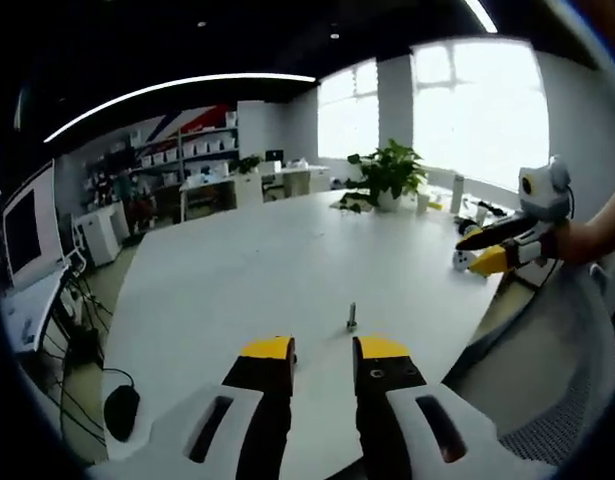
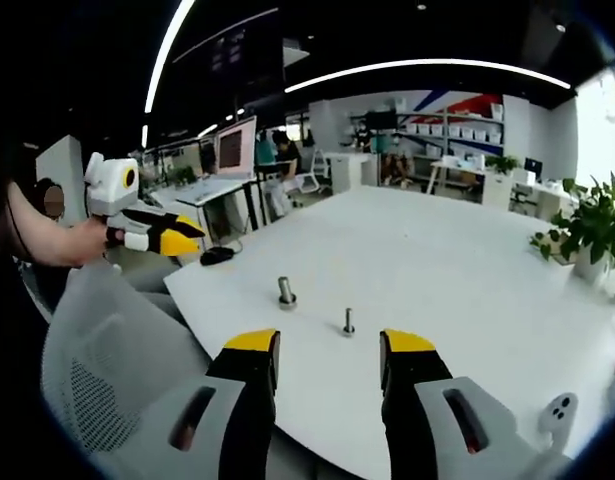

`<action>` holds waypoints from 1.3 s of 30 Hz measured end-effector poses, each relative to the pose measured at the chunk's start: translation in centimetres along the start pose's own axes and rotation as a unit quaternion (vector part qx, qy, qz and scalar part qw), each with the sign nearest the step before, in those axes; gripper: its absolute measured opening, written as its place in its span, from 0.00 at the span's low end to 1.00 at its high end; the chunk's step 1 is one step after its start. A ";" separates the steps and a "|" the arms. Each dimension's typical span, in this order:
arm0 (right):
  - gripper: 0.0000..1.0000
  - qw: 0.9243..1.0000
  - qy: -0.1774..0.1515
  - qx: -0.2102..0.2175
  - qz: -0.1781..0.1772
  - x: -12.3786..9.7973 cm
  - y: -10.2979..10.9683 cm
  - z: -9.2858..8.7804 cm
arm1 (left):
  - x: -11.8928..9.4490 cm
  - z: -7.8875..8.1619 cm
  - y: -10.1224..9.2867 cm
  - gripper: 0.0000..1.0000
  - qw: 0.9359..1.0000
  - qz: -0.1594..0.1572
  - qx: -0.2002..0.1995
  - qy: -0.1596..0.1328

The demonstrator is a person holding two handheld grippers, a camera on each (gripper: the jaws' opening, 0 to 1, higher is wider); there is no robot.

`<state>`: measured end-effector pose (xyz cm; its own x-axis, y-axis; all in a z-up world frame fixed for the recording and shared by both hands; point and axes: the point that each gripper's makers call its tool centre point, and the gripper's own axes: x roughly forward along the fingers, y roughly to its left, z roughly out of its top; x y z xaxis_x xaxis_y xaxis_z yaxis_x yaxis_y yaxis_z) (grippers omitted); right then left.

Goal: Place the washer onto the threaded stud by aligning its center hole with the stud, sliding it down to the base, and recovering from edge contact or off-axis alignment until the washer reaches the visible bottom stop.

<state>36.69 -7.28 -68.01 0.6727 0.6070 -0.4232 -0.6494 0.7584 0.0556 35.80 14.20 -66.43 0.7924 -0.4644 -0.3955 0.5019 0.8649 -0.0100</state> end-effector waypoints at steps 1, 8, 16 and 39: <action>0.46 1.000 -0.001 -0.001 -0.004 0.0 -0.2 0.0 | 0.0 0.0 0.0 0.22 1.000 0.000 -0.004 0.000; 0.51 1.000 0.010 -0.014 -0.025 0.0 -0.5 -0.2 | 0.1 -0.6 -0.1 0.23 1.000 -0.003 -0.011 0.010; 0.51 0.999 0.019 -0.015 -0.031 -0.1 -0.8 -0.7 | -0.5 -0.3 0.0 0.22 1.000 0.005 -0.003 -0.005; 0.50 0.998 0.025 -0.010 -0.051 -0.2 -1.5 -0.8 | -0.1 -0.6 -0.7 0.20 1.000 -0.012 0.005 0.005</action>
<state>37.22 -8.72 -68.74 0.7174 0.5140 -0.4701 -0.5856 0.8105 -0.0074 35.12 13.73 -66.94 0.7770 -0.4821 -0.4049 0.5233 0.8521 -0.0104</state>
